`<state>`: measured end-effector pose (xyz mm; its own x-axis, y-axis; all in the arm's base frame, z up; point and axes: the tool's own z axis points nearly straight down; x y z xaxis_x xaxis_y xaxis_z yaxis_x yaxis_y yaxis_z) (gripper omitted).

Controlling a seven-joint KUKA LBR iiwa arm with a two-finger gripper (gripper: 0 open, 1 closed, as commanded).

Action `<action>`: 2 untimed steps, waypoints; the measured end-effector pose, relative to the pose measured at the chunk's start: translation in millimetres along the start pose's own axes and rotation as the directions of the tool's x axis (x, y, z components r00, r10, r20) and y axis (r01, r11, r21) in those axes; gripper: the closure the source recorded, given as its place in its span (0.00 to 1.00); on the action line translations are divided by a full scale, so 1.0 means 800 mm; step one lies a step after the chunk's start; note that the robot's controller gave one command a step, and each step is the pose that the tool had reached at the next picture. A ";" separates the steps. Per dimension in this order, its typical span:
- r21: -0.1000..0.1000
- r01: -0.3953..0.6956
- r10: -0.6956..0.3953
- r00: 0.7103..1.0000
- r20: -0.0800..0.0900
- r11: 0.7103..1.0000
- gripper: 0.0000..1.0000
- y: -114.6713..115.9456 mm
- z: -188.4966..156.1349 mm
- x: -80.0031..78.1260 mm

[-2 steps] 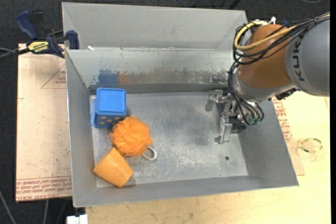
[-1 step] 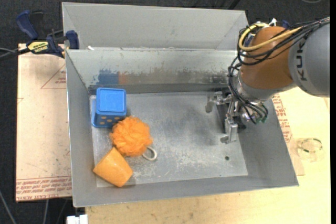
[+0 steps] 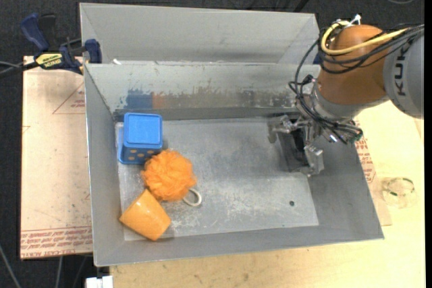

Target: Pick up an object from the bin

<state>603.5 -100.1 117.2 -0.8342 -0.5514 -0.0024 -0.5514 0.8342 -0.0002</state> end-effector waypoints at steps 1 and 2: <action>0.002 0.275 -0.275 0.961 0.004 0.961 0.00 -0.031 0.018 0.020; -0.003 0.467 -0.467 0.884 0.005 0.884 0.00 -0.040 0.046 -0.027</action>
Offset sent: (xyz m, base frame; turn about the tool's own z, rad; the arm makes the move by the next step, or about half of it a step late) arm 0.0504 -0.0114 -0.0472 -0.5563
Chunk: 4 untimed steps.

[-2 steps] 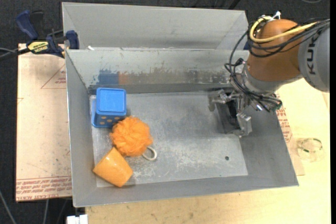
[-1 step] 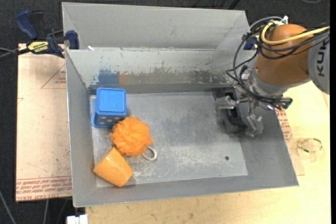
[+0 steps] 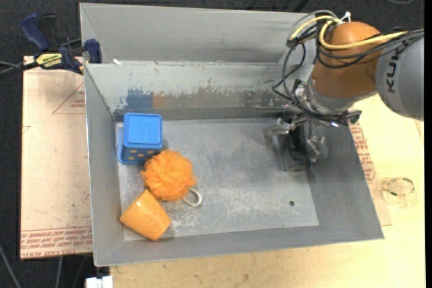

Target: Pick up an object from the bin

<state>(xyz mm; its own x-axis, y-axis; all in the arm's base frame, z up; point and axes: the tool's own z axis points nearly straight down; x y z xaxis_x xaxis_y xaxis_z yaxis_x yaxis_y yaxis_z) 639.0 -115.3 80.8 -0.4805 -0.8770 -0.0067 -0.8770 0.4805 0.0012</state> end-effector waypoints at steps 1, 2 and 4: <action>0.016 0.209 -0.209 0.978 0.008 0.978 1.00 0.006 0.009 -0.005; 0.016 0.221 -0.221 0.975 0.009 0.975 1.00 0.009 0.010 -0.004; 0.003 0.218 -0.218 0.976 0.008 0.976 1.00 0.013 -0.004 -0.002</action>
Offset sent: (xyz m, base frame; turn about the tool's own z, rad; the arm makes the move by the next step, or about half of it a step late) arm 0.0000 0.0000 0.0000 0.0000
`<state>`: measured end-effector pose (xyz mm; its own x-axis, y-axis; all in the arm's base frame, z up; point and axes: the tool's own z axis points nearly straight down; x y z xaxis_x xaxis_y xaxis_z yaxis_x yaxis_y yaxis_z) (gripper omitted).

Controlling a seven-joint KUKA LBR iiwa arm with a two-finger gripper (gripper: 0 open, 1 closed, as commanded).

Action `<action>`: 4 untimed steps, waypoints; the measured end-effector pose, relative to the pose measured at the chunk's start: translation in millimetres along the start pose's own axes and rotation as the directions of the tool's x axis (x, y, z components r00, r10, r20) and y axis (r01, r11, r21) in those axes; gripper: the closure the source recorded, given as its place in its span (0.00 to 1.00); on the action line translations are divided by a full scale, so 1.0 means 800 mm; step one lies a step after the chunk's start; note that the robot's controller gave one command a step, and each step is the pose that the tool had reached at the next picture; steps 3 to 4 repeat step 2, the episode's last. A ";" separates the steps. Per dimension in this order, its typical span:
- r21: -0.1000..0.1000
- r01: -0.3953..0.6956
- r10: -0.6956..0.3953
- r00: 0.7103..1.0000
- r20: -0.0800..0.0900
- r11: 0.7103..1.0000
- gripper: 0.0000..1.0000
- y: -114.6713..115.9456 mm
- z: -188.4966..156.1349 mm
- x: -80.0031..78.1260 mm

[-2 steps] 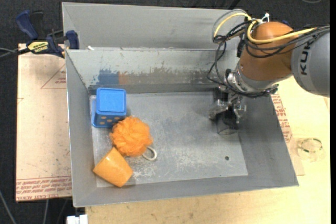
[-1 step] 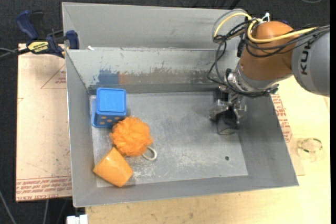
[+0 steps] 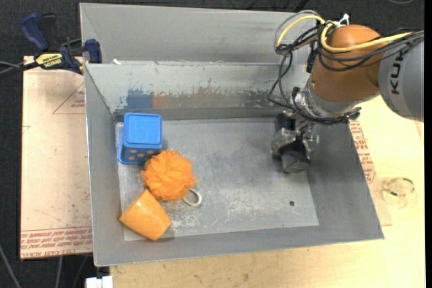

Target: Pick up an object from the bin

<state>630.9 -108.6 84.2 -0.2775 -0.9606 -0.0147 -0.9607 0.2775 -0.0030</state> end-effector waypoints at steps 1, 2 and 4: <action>0.001 -0.001 0.001 1.000 0.001 1.000 1.00 0.000 -0.026 -0.001; 0.006 -0.002 0.002 1.000 0.001 1.000 1.00 -0.002 -0.042 -0.001; 0.006 -0.002 0.002 1.000 0.001 1.000 1.00 -0.002 -0.042 -0.001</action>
Offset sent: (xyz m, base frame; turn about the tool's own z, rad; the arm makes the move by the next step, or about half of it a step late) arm 0.0001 0.0001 0.0292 0.0000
